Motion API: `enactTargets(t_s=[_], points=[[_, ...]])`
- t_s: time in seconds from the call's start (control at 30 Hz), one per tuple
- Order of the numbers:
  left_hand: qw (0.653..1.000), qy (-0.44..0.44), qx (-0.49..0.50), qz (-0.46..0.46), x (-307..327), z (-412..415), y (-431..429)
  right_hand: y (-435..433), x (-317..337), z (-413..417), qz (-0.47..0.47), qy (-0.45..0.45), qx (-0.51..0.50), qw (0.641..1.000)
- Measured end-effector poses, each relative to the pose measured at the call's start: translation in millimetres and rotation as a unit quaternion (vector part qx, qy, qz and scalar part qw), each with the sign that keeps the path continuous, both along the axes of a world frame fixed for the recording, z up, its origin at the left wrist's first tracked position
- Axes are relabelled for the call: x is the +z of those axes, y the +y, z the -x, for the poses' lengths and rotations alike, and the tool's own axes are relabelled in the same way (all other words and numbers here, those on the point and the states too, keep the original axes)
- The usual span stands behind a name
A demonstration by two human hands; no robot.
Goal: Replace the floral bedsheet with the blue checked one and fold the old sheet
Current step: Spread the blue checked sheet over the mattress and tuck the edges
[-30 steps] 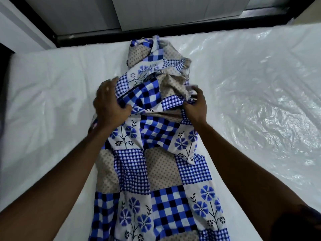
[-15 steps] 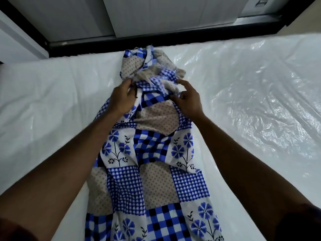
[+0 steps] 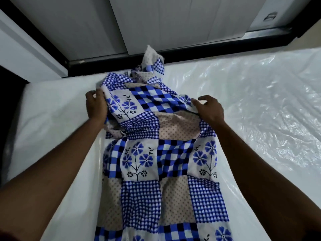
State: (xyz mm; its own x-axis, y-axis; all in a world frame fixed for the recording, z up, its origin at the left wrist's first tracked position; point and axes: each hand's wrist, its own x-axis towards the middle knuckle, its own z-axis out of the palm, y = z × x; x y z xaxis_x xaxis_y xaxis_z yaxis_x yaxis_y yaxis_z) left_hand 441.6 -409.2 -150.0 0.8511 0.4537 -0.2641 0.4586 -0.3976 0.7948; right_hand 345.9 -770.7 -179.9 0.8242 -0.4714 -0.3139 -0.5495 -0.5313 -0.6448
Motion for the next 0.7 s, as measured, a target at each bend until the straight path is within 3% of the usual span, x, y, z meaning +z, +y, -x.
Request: enactTargets(t_s=[0.1, 0.2, 0.3, 0.47, 0.6, 0.7], points=[[0.995, 0.036, -0.092, 0.018, -17.0, 21.3, -15.2, 23.9, -4.0, -18.1, -0.011, -0.016, 0.108, 0.994], [0.992, 0.086, -0.045, 0.085, -34.0, 26.6, -18.0, 51.4, 0.3, -40.8, -0.007, 0.028, 0.202, 0.979], [0.988, 0.033, -0.037, 0.148, -41.8, 28.2, -13.3, 76.8, 0.9, -49.7, 0.066, 0.027, 0.243, 0.967], [0.988, -0.013, -0.017, 0.155, -25.3, 19.9, 1.1, 47.6, 10.6, -49.6, 0.046, -0.106, -0.026, 0.993], [0.996, -0.033, -0.045, 0.071, -8.7, 7.7, 13.4, -9.6, 27.5, -54.1, 0.082, -0.108, -0.118, 0.984], [0.995, -0.03, -0.043, 0.087, 4.2, 2.6, 14.4, -36.4, 24.6, -55.3, -0.009, -0.12, -0.218, 0.969]])
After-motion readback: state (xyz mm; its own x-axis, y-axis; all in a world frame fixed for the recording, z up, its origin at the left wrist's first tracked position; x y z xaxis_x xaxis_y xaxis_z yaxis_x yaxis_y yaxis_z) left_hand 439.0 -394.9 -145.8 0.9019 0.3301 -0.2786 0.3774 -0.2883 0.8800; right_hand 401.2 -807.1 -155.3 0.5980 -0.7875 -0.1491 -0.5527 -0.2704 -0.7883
